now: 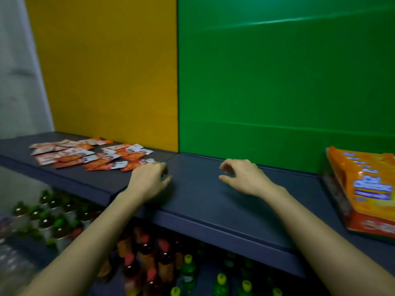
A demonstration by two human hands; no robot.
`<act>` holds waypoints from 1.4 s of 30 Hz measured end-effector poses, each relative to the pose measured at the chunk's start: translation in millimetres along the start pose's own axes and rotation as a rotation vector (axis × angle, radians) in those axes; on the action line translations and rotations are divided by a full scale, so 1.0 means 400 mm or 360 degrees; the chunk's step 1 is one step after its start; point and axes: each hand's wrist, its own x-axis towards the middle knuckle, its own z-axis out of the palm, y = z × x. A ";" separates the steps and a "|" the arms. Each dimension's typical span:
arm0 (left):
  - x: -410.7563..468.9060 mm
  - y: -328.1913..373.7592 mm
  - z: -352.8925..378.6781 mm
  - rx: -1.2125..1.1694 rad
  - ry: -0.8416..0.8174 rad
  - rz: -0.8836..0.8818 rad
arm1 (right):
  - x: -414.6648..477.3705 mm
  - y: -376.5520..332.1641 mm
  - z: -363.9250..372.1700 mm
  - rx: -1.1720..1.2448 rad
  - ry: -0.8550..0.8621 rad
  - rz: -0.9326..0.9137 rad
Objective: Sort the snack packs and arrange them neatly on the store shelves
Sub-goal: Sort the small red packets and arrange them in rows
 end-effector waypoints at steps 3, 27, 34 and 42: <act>-0.037 -0.151 -0.018 0.0030 -0.0030 -0.0099 | 0.056 -0.119 0.073 0.0094 -0.0064 -0.0025; -0.019 -0.788 0.046 -0.0203 -0.0020 -0.0323 | 0.447 -0.512 0.378 -0.0016 -0.0195 0.0348; 0.133 -0.925 0.091 -0.0129 -0.0017 -0.0280 | 0.544 -0.504 0.388 -0.0226 -0.0202 0.0469; 0.246 -1.003 0.134 -0.0173 -0.0544 -0.0401 | 0.613 -0.551 0.412 -0.0469 -0.0162 0.0630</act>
